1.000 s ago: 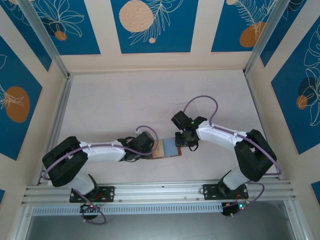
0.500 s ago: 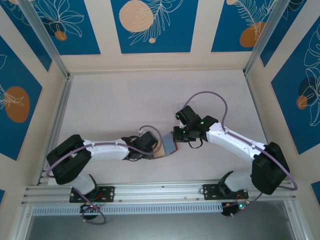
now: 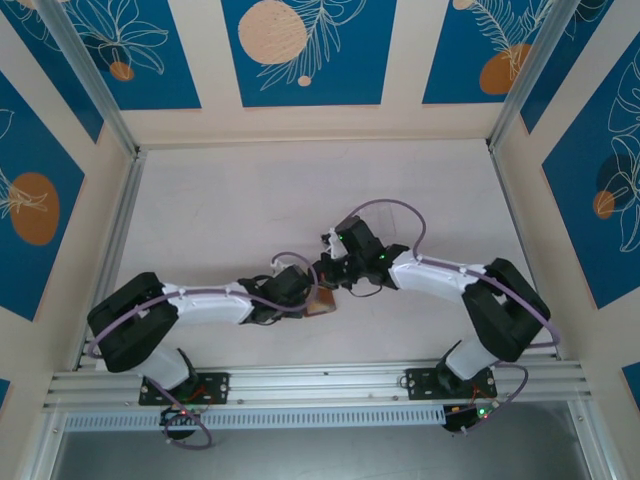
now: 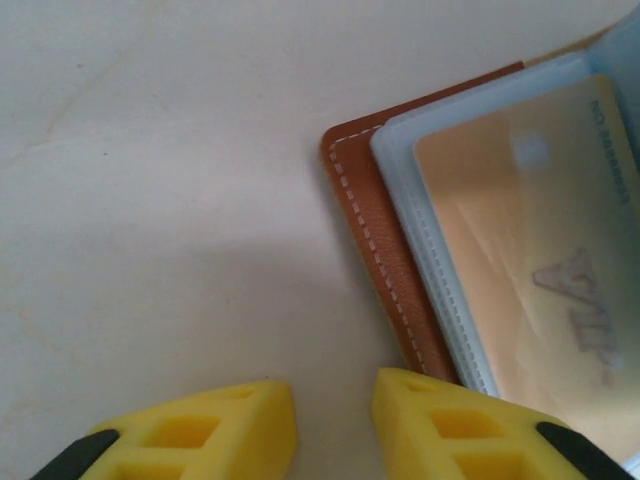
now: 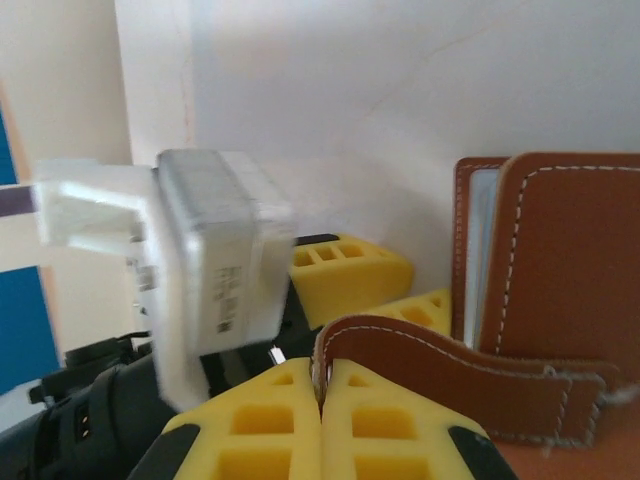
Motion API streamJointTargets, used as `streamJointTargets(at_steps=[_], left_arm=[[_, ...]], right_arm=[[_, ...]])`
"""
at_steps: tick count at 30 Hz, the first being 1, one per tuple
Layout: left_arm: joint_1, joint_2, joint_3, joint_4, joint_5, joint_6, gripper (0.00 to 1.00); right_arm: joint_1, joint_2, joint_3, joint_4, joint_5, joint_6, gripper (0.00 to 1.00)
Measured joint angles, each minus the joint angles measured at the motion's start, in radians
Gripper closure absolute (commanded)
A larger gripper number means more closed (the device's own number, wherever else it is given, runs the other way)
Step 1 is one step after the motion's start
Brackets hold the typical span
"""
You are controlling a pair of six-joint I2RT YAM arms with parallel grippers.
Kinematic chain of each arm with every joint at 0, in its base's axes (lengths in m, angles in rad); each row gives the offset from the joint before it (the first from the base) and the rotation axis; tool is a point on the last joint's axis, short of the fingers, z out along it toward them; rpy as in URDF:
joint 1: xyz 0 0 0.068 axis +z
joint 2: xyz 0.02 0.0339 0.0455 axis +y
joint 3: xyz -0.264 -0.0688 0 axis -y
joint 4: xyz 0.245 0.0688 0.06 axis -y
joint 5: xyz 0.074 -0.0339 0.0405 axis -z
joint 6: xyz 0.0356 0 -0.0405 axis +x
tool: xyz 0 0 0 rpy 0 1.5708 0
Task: Put the credit cards into the card holder
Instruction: Close the card holder at the center of the table.
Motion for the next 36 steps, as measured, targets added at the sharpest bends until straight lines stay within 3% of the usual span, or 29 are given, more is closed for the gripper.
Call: streamJointTargets(at_steps=[8, 15, 22, 29, 32, 34, 36], left_arm=[[0.016, -0.051, -0.074, 0.11, 0.026, -0.069, 0.53], [0.023, -0.156, -0.163, 0.171, 0.039, -0.148, 0.5], [0.029, -0.385, -0.268, -0.014, -0.005, -0.175, 0.48], [0.033, -0.555, -0.292, -0.248, -0.061, -0.173, 0.45], [0.035, -0.599, -0.292, -0.294, -0.08, -0.166, 0.44], [0.035, -0.601, -0.291, -0.31, -0.085, -0.154, 0.44], [0.037, -0.587, -0.29, -0.317, -0.088, -0.136, 0.45]], right_arm=[[0.017, 0.083, -0.032, 0.192, -0.053, 0.101, 0.96], [0.055, 0.108, 0.075, 0.049, 0.011, 0.033, 0.67], [0.064, 0.137, 0.223, -0.115, 0.016, -0.08, 0.55], [0.036, 0.104, 0.303, -0.273, 0.0, -0.207, 0.53], [0.013, 0.002, 0.303, -0.4, 0.097, -0.259, 0.54], [-0.016, -0.095, 0.298, -0.477, 0.17, -0.279, 0.59], [-0.064, -0.192, 0.277, -0.528, 0.22, -0.294, 0.71]])
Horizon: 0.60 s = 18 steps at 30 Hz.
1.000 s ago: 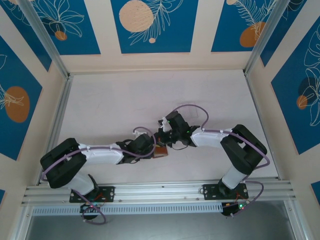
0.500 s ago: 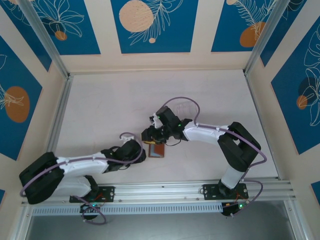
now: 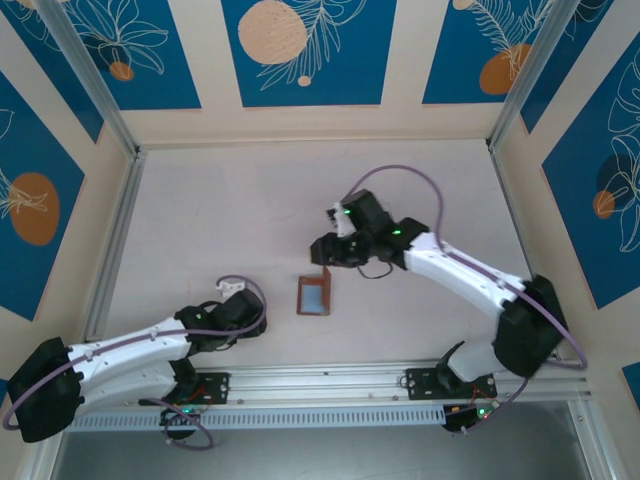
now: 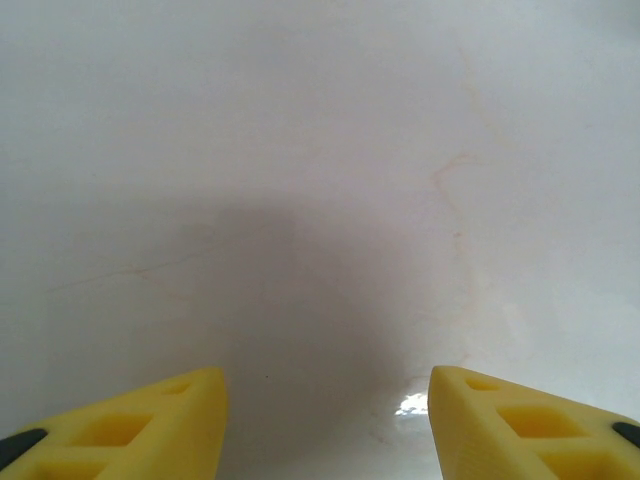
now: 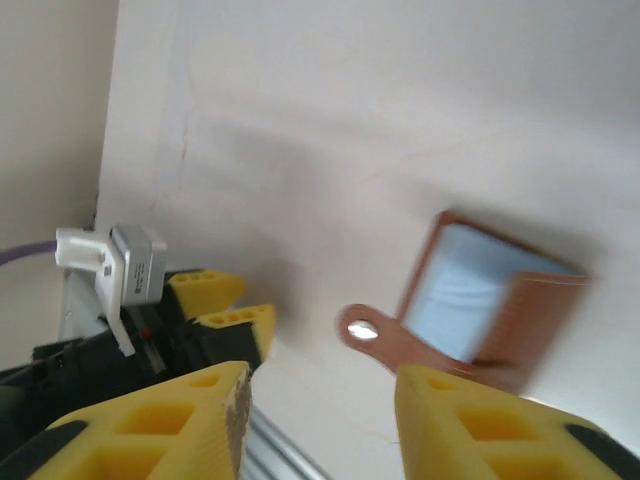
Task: Put the credit cards into the card holder
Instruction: Close the card holder at the center of the table.
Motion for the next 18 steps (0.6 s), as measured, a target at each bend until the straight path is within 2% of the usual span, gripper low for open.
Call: streamJointTargets(at_steps=[2, 4, 8, 11, 14, 18], left_arm=[[0.0, 0.021, 0.01, 0.0, 0.001, 0.024, 0.45], [0.001, 0.042, 0.027, 0.002, 0.002, 0.049, 0.44], [0.002, 0.068, 0.074, 0.03, 0.024, 0.105, 0.4], [0.003, 0.085, 0.109, 0.053, 0.051, 0.146, 0.37], [0.004, 0.126, 0.144, 0.084, 0.096, 0.189, 0.36], [0.005, 0.203, 0.176, 0.132, 0.158, 0.233, 0.35]], right_arm=[[-0.037, -0.05, -0.029, -0.035, 0.045, -0.007, 0.84], [-0.04, -0.043, -0.066, -0.05, 0.065, -0.004, 0.94], [0.006, 0.09, -0.121, -0.056, 0.073, 0.013, 0.98], [0.04, 0.193, -0.116, -0.042, 0.069, 0.015, 0.97], [0.068, 0.279, -0.077, -0.026, 0.06, 0.016, 0.86], [0.082, 0.37, -0.006, 0.013, 0.039, 0.013, 0.77]])
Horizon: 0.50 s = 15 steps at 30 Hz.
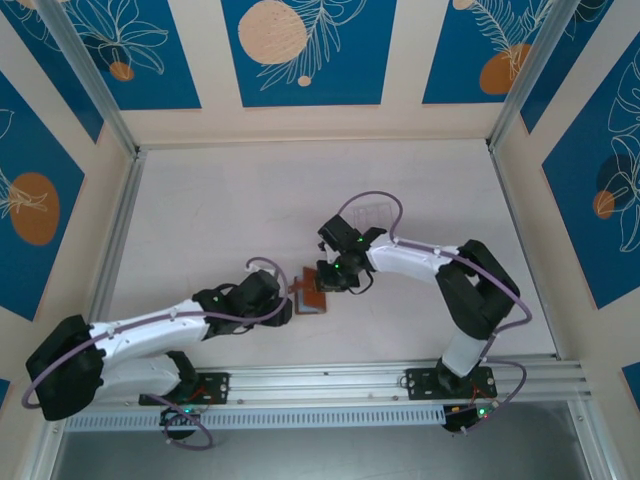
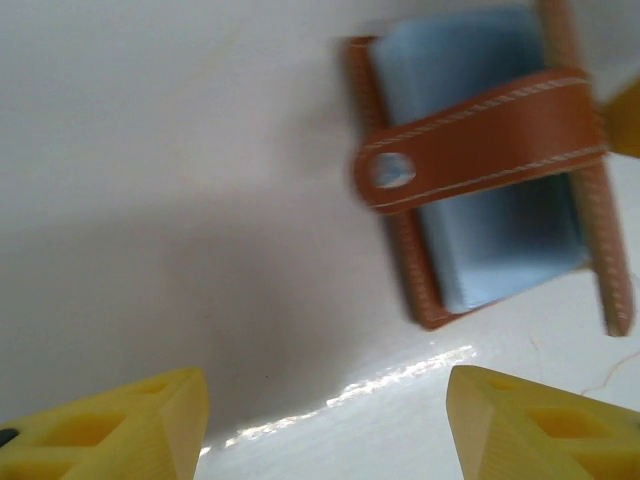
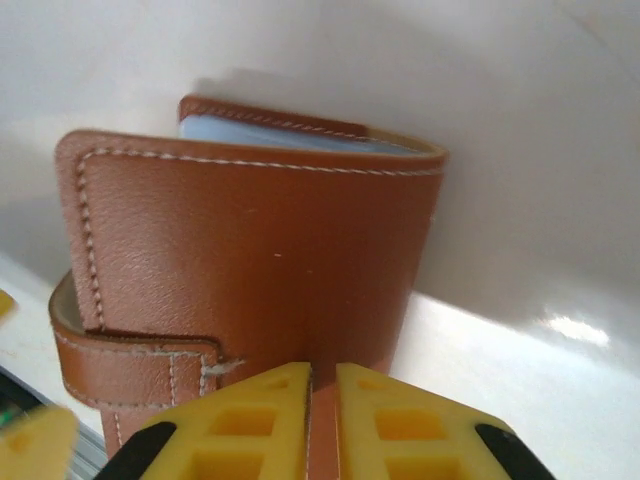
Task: Put the credit cards into the card holder
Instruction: Close the card holder at the center of the table.
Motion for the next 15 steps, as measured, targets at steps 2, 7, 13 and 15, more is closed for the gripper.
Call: streamJointTargets(at_steps=[2, 7, 13, 15], left_arm=[[0.0, 0.044, 0.021, 0.014, 0.023, 0.018, 0.35], [0.0, 0.128, 0.075, 0.034, 0.062, 0.049, 0.35], [0.006, 0.14, 0.087, 0.022, 0.064, 0.048, 0.33], [0.01, 0.151, 0.099, 0.003, 0.057, 0.047, 0.32]], right_arm=[[0.006, 0.03, 0.023, 0.013, -0.003, -0.004, 0.75], [0.018, 0.075, 0.055, 0.009, 0.027, -0.01, 0.68], [0.04, 0.133, 0.106, -0.026, 0.068, -0.023, 0.63], [0.054, 0.153, 0.127, -0.036, 0.087, -0.027, 0.62]])
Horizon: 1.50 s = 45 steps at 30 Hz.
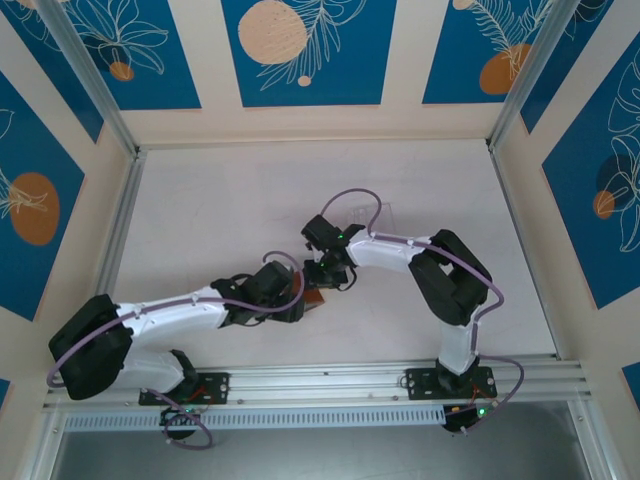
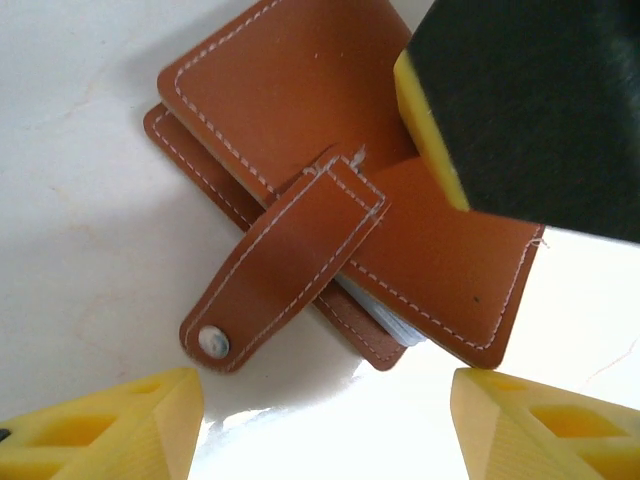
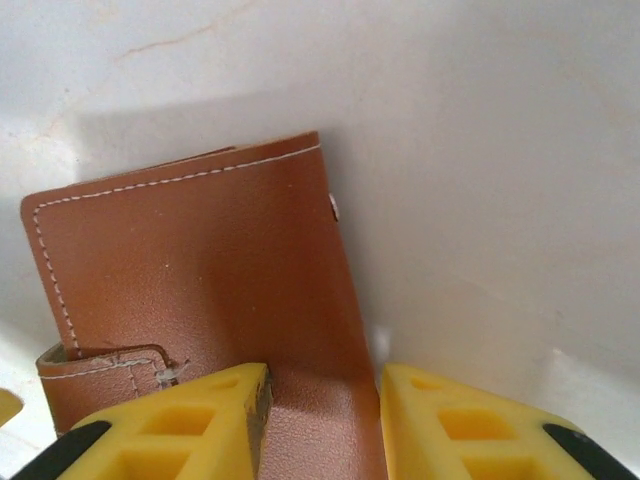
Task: Put the credit cards into the card holder
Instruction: Close the card holder at the center of the table.
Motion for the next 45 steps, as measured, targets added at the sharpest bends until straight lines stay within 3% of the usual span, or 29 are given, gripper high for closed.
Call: streamJointTargets(at_steps=[7, 17, 22, 33, 45], left_arm=[[0.005, 0.023, 0.014, -0.031, 0.001, -0.007, 0.32], [0.049, -0.074, 0.006, 0.045, 0.004, -0.027, 0.32], [0.06, -0.072, -0.01, 0.052, -0.003, -0.031, 0.37], [0.067, 0.111, 0.005, 0.067, -0.034, -0.022, 0.53], [0.067, 0.085, -0.079, 0.18, -0.062, -0.05, 0.59]], right_arm=[[0.022, 0.012, 0.023, -0.027, 0.048, -0.015, 0.61], [0.024, 0.026, 0.039, -0.037, 0.047, -0.019, 0.61], [0.023, 0.026, 0.039, -0.037, 0.044, -0.023, 0.61], [0.021, 0.017, 0.027, -0.024, 0.033, -0.042, 0.6], [-0.054, -0.004, -0.042, 0.066, -0.152, -0.078, 0.53]])
